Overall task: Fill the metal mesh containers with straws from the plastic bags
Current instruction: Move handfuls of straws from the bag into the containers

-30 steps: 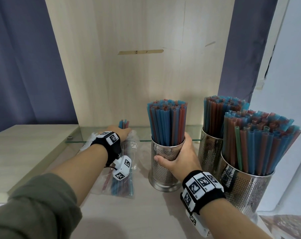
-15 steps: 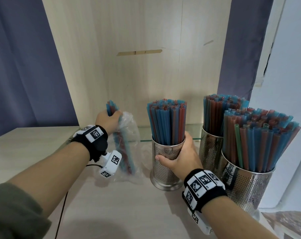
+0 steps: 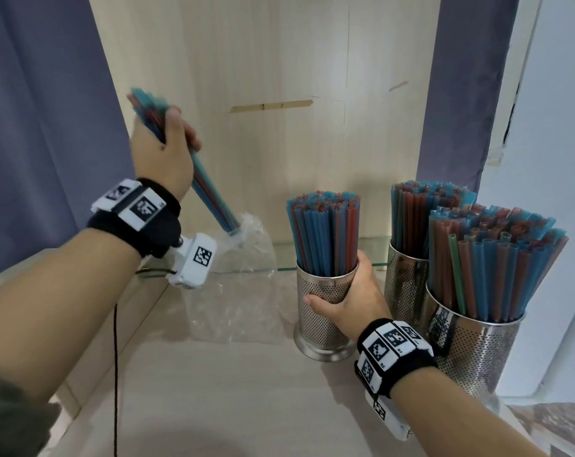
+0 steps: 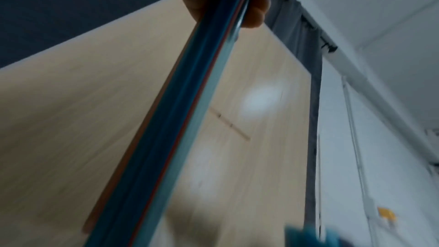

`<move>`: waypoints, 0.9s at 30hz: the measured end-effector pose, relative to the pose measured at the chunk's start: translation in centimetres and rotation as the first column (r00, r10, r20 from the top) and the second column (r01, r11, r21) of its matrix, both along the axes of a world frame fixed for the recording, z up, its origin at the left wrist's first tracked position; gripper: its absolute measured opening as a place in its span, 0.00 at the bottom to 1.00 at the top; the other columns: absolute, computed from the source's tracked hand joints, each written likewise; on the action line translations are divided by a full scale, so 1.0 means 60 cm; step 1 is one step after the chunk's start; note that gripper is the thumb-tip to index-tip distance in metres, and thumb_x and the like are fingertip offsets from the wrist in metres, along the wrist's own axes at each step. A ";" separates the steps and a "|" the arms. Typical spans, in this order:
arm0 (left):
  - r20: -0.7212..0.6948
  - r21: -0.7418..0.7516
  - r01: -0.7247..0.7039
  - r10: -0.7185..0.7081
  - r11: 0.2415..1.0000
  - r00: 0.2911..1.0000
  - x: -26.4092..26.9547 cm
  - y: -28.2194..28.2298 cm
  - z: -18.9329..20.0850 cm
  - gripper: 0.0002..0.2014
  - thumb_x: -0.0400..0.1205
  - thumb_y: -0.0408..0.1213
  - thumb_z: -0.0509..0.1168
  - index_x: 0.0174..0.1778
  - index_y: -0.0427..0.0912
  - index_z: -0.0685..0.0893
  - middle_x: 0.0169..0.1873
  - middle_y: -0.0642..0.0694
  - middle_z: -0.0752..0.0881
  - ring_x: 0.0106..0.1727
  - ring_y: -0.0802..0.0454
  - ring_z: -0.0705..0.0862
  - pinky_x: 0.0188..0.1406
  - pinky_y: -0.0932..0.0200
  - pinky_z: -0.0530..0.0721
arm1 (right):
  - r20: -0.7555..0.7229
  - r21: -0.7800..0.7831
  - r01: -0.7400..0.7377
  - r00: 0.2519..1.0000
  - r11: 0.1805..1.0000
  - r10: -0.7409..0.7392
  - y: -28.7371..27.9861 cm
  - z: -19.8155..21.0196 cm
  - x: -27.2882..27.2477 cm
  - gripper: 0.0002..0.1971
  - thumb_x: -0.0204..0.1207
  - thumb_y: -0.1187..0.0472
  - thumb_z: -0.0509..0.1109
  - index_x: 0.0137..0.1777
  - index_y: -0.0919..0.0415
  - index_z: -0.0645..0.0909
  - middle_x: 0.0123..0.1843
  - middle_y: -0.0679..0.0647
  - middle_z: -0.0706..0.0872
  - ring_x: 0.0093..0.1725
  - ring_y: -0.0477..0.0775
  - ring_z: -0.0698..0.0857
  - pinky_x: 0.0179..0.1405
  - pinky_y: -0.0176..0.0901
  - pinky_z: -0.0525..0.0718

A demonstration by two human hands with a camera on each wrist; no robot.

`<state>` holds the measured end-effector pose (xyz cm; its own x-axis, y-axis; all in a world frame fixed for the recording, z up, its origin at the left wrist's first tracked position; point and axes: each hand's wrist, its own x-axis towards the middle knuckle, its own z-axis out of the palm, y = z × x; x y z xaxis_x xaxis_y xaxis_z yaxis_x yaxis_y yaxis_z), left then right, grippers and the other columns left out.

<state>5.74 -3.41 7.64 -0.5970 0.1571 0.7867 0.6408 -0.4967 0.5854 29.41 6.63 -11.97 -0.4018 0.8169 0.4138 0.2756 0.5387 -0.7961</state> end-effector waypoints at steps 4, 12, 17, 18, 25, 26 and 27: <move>0.094 0.208 0.055 -0.076 0.977 0.993 0.015 -0.037 0.076 0.07 0.86 0.40 0.57 0.44 0.42 0.70 0.21 0.54 0.75 0.22 0.55 0.74 0.29 0.54 0.79 | 0.003 -0.008 0.005 1.000 1.000 -0.005 0.001 -0.002 -0.001 0.60 0.52 0.42 0.88 0.81 0.47 0.57 0.71 0.42 0.75 0.71 0.43 0.75 0.73 0.42 0.74; 0.226 0.057 0.374 -0.377 0.926 0.898 0.128 -0.030 0.062 0.16 0.85 0.43 0.66 0.35 0.43 0.70 0.19 0.53 0.70 0.19 0.57 0.69 0.23 0.59 0.74 | -0.013 0.012 0.015 1.000 1.000 -0.015 -0.003 -0.001 -0.001 0.56 0.53 0.43 0.88 0.78 0.46 0.59 0.67 0.40 0.76 0.66 0.41 0.76 0.69 0.40 0.77; 0.088 -0.025 0.270 -0.267 0.962 0.960 0.156 -0.003 0.029 0.14 0.82 0.46 0.69 0.38 0.45 0.71 0.21 0.52 0.75 0.21 0.55 0.75 0.29 0.59 0.79 | -0.024 0.002 0.008 1.000 1.000 -0.008 -0.007 0.005 0.002 0.55 0.54 0.48 0.89 0.78 0.46 0.60 0.65 0.40 0.76 0.64 0.42 0.77 0.66 0.37 0.75; 0.065 -0.055 0.242 -0.238 0.969 0.969 0.159 0.001 0.023 0.14 0.82 0.46 0.68 0.38 0.46 0.71 0.24 0.49 0.76 0.22 0.55 0.76 0.29 0.61 0.79 | -0.023 0.001 0.006 1.000 1.000 -0.006 -0.008 0.006 0.003 0.55 0.54 0.48 0.89 0.79 0.47 0.60 0.65 0.39 0.76 0.64 0.41 0.76 0.66 0.36 0.74; -0.049 0.023 0.038 -0.037 0.999 0.998 0.151 -0.015 0.037 0.13 0.80 0.52 0.68 0.47 0.48 0.74 0.36 0.47 0.81 0.39 0.41 0.86 0.47 0.45 0.87 | -0.012 -0.018 -0.010 1.000 1.000 0.010 -0.011 0.013 0.007 0.57 0.55 0.47 0.89 0.80 0.48 0.58 0.66 0.39 0.73 0.64 0.40 0.73 0.68 0.36 0.72; -0.055 0.062 0.032 -0.029 0.998 0.998 0.150 -0.019 0.044 0.14 0.81 0.51 0.68 0.49 0.47 0.74 0.36 0.47 0.80 0.39 0.42 0.86 0.46 0.48 0.87 | -0.013 -0.022 -0.014 1.000 1.000 0.013 -0.011 0.013 0.007 0.56 0.55 0.47 0.89 0.80 0.48 0.58 0.65 0.38 0.73 0.64 0.40 0.74 0.68 0.36 0.73; -0.054 0.101 0.039 -0.034 0.994 0.998 0.150 -0.023 0.050 0.12 0.82 0.49 0.68 0.48 0.46 0.74 0.35 0.47 0.79 0.36 0.48 0.86 0.42 0.53 0.87 | -0.016 -0.023 -0.016 1.000 1.000 0.016 -0.011 0.013 0.007 0.56 0.55 0.48 0.89 0.80 0.48 0.59 0.64 0.38 0.73 0.64 0.40 0.74 0.67 0.36 0.73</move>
<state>14.76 -4.82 10.67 -0.5503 0.0957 0.8295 0.6492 -0.5758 0.4971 29.84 5.95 -11.16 -0.4085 0.8198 0.4013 0.2540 0.5244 -0.8127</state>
